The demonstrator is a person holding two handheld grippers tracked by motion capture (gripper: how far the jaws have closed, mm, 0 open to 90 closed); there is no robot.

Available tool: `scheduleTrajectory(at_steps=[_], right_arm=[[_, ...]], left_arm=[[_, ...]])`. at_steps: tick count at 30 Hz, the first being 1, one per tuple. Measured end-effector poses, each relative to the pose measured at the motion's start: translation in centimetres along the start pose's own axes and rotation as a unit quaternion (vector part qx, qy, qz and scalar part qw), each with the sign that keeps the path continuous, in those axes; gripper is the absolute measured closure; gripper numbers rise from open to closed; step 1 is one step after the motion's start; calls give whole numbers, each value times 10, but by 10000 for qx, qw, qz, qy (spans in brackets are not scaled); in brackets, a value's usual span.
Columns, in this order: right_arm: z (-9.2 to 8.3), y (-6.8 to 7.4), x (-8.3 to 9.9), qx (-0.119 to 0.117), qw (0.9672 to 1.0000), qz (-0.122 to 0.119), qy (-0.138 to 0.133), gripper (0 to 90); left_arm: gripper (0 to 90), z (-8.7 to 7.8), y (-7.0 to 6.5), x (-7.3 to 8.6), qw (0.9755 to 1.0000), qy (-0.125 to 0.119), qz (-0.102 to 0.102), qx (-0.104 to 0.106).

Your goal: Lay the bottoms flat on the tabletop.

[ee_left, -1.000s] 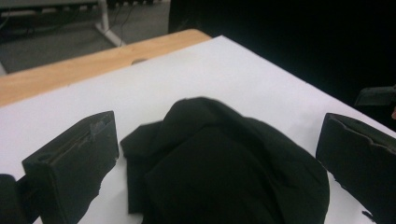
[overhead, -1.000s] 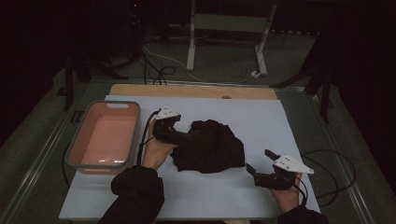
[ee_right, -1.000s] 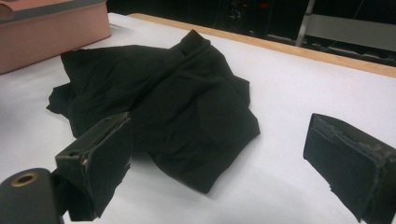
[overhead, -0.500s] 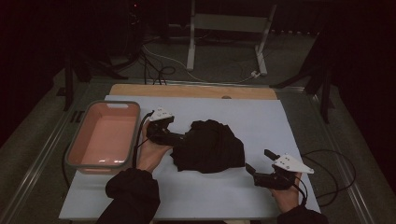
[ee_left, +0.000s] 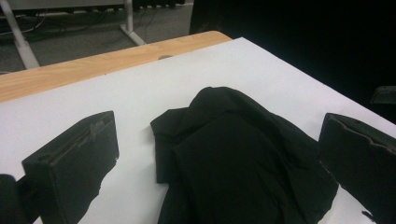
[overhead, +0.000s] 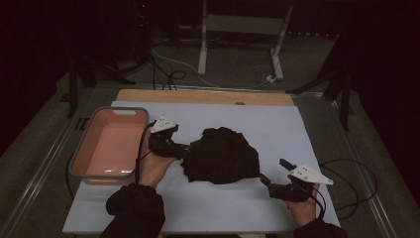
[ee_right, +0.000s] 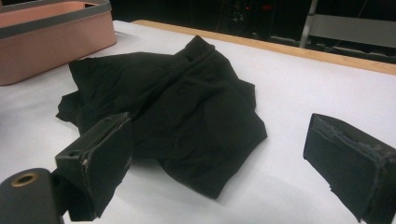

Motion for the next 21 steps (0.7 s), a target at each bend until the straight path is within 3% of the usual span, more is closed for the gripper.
scheduleTrajectory(at_steps=[4,11,21], right_arm=[[0,1,-2,18,10000,54,-49,81],[5,9,-5,-60,9999,83,-32,81],[13,8,-12,-79,9998,192,47,80]], left_arm=[[0,-3,1,7,9998,87,172,-88],[0,-13,9,15,9998,37,129,-135],[0,-21,21,23,9996,-13,91,-255]])
Point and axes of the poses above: each handheld gripper's, and its own axes: z roughly forward along the jaws, x roughly out of its underside, y roughly to its left, the point moved 8 cm from there along z, roughly forward along the jaws, and after that the axes turned 11 degrees about -z, right-handed, at the moved point
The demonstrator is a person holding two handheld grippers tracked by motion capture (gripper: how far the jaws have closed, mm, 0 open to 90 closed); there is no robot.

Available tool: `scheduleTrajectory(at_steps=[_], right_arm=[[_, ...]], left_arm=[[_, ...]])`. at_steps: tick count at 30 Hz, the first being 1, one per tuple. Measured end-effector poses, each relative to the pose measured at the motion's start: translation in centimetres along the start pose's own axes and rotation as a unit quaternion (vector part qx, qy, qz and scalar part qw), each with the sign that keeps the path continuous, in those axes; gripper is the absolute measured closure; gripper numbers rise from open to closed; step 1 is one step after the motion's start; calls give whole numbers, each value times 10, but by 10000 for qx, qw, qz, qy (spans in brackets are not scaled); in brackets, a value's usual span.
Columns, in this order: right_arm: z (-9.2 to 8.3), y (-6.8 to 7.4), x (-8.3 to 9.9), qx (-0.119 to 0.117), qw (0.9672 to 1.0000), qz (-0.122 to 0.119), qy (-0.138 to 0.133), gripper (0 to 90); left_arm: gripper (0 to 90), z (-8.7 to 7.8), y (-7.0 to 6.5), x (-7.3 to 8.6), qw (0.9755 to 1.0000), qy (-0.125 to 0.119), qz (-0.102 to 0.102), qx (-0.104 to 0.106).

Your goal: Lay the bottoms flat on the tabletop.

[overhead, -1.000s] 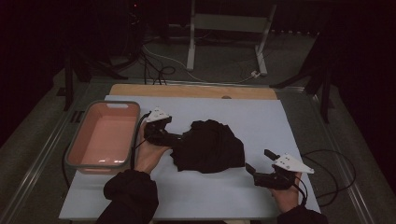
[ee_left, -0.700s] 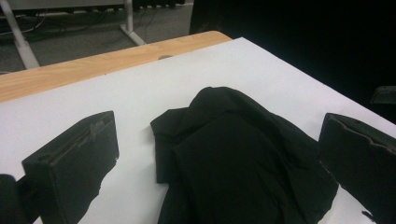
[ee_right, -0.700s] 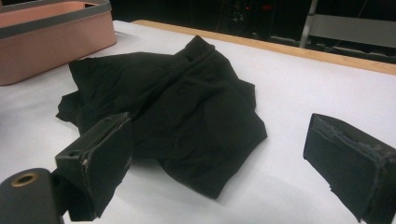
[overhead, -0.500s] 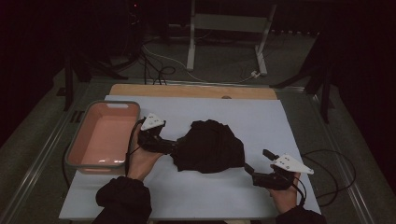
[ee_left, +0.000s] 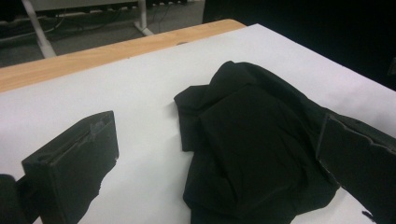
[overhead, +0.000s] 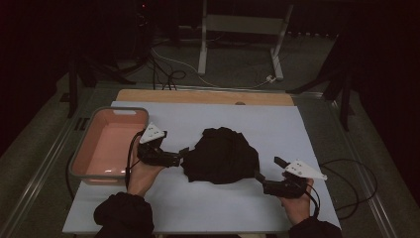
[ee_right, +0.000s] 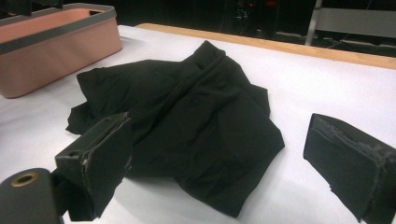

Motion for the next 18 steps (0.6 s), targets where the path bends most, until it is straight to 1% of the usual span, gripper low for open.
scheduleTrajectory(at_steps=[4,7,9,11,18], right_arm=[[5,0,-7,31,10000,1,47,81],[11,1,-13,54,9999,-128,78,80],[14,3,-15,65,9998,-174,99,80],[21,6,-19,30,9996,-264,120,80],[39,17,-28,-159,9990,-387,177,80]], left_arm=[[0,-1,1,4,10000,-25,-22,37],[0,-1,1,6,10000,-27,-2,45],[0,-1,2,7,10000,-18,-1,42],[0,-2,2,7,10000,-42,-10,39],[0,-8,0,9,9999,-108,-28,44]])
Point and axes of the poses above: each handheld gripper's, and its own axes: z roughly forward along the jaws, x roughly out of its underside, y roughly to its left, the point moved 8 cm from there along z, roughly forward along the jaws, and after that the axes turned 11 degrees about -z, right-handed, at the moved point
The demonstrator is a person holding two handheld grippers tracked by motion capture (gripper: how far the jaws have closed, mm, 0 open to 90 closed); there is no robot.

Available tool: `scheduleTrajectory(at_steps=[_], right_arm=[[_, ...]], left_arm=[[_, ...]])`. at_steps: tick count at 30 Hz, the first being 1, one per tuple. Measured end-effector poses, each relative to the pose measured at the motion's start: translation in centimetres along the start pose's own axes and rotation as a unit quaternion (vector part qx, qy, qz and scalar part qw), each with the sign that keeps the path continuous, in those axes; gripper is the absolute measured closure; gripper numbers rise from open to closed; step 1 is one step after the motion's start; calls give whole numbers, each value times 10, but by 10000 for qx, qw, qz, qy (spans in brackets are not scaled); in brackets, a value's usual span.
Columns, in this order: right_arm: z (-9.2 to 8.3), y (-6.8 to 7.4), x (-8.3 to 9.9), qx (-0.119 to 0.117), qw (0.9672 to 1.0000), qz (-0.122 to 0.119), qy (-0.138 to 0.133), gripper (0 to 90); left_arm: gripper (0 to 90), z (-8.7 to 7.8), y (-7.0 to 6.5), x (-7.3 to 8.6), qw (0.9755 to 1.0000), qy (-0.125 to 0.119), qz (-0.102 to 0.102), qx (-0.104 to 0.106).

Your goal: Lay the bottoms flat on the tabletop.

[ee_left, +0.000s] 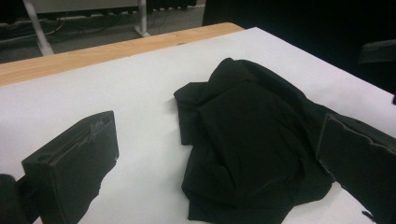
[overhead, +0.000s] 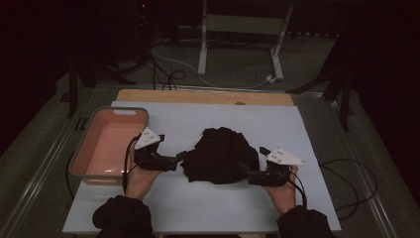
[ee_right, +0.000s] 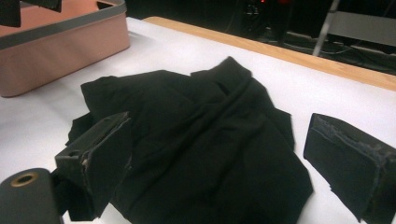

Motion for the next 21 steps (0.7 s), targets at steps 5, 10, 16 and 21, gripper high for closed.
scheduleTrajectory(at_steps=[5,10,16,21], right_arm=[[13,6,-6,-124,9999,-47,28,80],[26,16,-11,-251,9995,-169,109,80],[46,17,-7,-222,9991,-98,356,79],[62,19,8,-268,9971,39,714,79]], left_arm=[[0,-2,-1,2,10000,2,-4,0],[0,-2,-4,2,10000,-22,-2,22],[0,-4,-6,2,10000,-47,3,48],[0,-6,-7,1,9999,-91,-21,49]])
Point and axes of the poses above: each handheld gripper's, and its own axes: z roughly forward along the jaws, x roughly out of its underside, y roughly to its left, the point moved 8 cm from there along z, roughly forward along the jaws, and after that the axes turned 11 degrees about -z, right-handed, at the moved point
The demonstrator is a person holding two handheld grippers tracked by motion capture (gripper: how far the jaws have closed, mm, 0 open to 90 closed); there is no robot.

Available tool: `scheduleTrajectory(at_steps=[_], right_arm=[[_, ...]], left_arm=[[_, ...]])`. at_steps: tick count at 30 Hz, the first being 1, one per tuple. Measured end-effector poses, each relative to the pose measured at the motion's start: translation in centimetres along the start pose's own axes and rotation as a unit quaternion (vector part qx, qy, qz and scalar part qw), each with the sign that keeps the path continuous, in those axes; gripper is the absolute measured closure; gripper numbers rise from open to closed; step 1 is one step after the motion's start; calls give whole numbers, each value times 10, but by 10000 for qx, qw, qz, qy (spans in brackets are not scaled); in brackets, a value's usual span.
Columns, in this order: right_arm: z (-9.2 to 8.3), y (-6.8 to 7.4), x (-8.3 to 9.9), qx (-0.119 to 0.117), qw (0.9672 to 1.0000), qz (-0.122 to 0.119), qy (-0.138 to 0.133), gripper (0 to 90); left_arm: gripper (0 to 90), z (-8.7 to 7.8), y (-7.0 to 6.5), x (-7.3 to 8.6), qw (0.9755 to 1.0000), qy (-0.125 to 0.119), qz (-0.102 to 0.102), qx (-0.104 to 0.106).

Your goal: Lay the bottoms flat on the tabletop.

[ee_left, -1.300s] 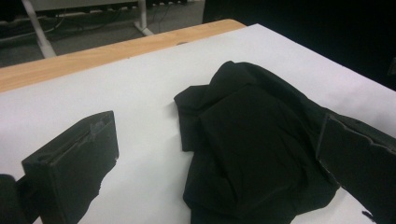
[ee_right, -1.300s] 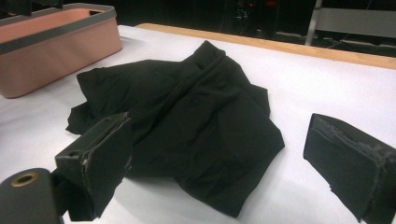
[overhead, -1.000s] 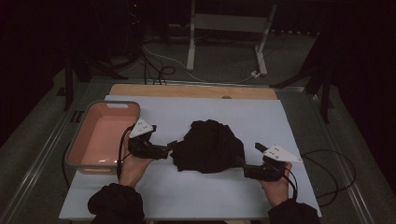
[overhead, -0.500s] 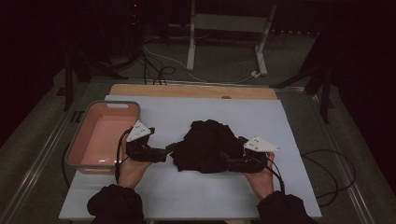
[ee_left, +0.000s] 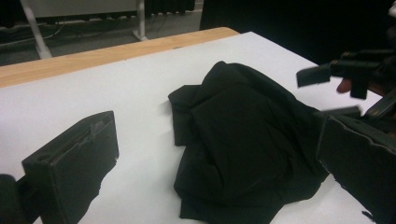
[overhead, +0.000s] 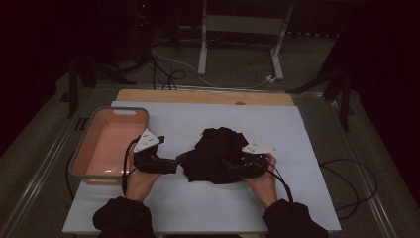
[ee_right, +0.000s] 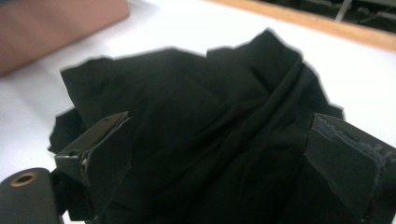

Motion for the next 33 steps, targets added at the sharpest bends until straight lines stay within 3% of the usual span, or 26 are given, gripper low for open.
scheduleTrajectory(at_steps=[3,6,10,11,14,15,18,26,33], right_arm=[[4,2,4,-45,9999,1,128,87],[7,-2,10,101,9994,139,305,211],[10,0,14,75,9990,137,423,325],[10,0,15,82,9989,129,453,373],[13,2,19,78,9979,120,625,636],[13,2,19,78,9979,120,625,636],[6,-3,15,117,9986,121,499,875],[-3,-10,10,197,9991,106,373,888],[-12,-25,9,451,9983,66,351,889]], left_arm=[[0,-1,0,0,10000,-16,-12,0],[0,-1,0,0,10000,-6,-7,-9],[0,0,-1,1,10000,13,-1,-18],[0,0,-1,1,10000,16,0,-17],[0,1,-1,2,10000,17,-1,-16],[0,1,-1,2,10000,12,-6,-19],[0,0,-1,2,10000,4,-5,-21],[0,2,-2,4,10000,48,12,-15],[0,1,-2,3,10000,25,1,-15]])
Point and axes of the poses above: each handheld gripper's, and its own axes: z roughly forward along the jaws, x roughly out of its underside, y roughly to its left, the point moved 8 cm from there along z, roughly forward along the jaws, and after that the axes turned 11 degrees about -z, right-handed, at the moved point
